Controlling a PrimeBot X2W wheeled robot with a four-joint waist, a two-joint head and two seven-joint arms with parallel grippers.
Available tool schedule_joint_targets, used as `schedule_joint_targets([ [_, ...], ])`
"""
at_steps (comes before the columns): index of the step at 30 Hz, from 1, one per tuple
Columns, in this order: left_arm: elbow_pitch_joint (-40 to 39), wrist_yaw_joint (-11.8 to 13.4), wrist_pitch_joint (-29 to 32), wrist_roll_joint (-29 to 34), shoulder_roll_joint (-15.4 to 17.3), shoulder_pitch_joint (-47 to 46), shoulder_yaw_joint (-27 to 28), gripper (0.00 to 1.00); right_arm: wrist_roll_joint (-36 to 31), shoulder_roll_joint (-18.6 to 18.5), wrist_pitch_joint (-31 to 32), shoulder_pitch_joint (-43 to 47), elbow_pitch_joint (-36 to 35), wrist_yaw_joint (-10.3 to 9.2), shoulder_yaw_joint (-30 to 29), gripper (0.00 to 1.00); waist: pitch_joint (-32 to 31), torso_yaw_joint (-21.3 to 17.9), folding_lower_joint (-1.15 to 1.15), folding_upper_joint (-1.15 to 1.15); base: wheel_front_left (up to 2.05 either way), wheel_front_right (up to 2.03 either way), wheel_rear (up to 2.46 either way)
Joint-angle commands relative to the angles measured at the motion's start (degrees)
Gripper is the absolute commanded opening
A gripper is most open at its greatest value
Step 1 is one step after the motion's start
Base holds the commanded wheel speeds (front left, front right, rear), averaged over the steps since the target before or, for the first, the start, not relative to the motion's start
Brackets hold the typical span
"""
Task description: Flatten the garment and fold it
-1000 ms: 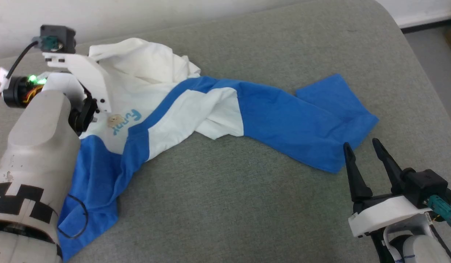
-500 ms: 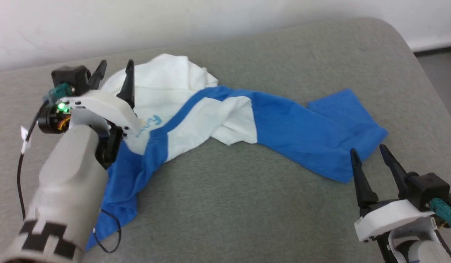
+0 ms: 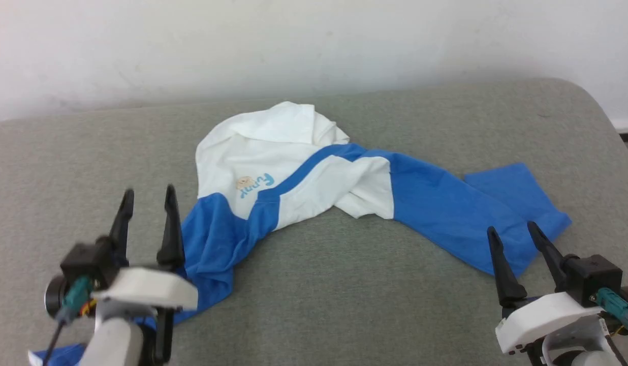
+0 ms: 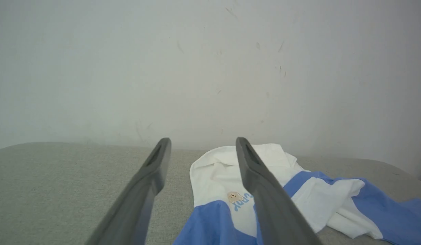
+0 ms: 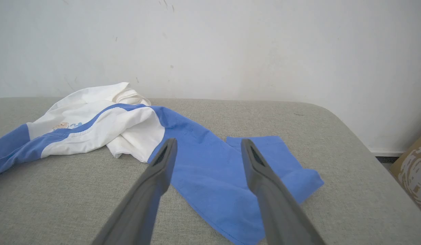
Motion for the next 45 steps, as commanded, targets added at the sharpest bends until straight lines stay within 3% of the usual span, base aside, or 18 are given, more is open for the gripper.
schedule_joint_targets([
  [1,-1.50,0.54,-0.26,0.94,-0.40,1.87,0.54,1.00,0.00,0.12,0.11,-0.31,0.47,-0.04,-0.37,1.00,-0.56,1.39,0.01,0.00,0.00,0.00,0.00],
  [8,-7.95,1.58,-0.27,3.13,-3.33,7.76,1.73,1.00,0.13,-0.01,2.42,-9.81,11.98,-0.04,-2.08,1.00,1.19,4.57,0.01,0.00,0.00,0.00,0.00],
  [14,-10.00,0.33,-0.27,4.37,-5.93,7.89,1.28,1.00,3.56,-5.17,9.28,-23.07,26.36,-0.04,-0.78,1.00,3.97,8.20,0.01,0.00,0.00,0.00,0.00],
  [23,-10.66,-2.65,-0.27,6.17,-8.90,4.42,0.65,1.00,11.39,-13.10,20.84,-39.99,44.43,-0.04,7.71,1.00,8.98,12.23,0.01,0.00,0.00,0.00,0.00],
  [31,-9.82,-4.47,-0.27,7.06,-10.50,3.10,1.11,1.00,17.85,-15.71,28.74,-44.43,53.75,-0.04,14.31,1.00,10.56,13.37,0.01,0.00,0.00,0.00,0.00],
  [34,-9.39,-4.84,-0.27,7.44,-10.89,3.15,1.77,1.00,20.29,-15.80,31.22,-44.80,56.13,-0.04,15.83,0.00,10.17,13.14,0.01,0.00,0.00,0.00,0.00],
  [37,-8.98,-5.09,-0.27,7.76,-11.15,3.38,2.56,1.00,21.05,-16.92,27.34,-45.94,54.87,-0.04,17.47,0.00,9.20,12.50,0.01,0.00,0.00,0.00,0.00],
  [42,-8.67,-5.60,-0.27,8.29,-11.41,4.03,3.81,1.00,17.80,-19.39,9.80,-48.46,50.32,-0.04,17.04,0.00,6.67,10.78,0.01,0.00,0.00,0.00,0.00],
  [45,-8.72,-5.73,-0.27,8.52,-11.51,4.98,4.57,1.00,14.87,-19.72,2.88,-47.48,46.52,-0.04,17.47,0.00,4.75,9.33,0.01,0.00,0.00,0.00,0.00],
])
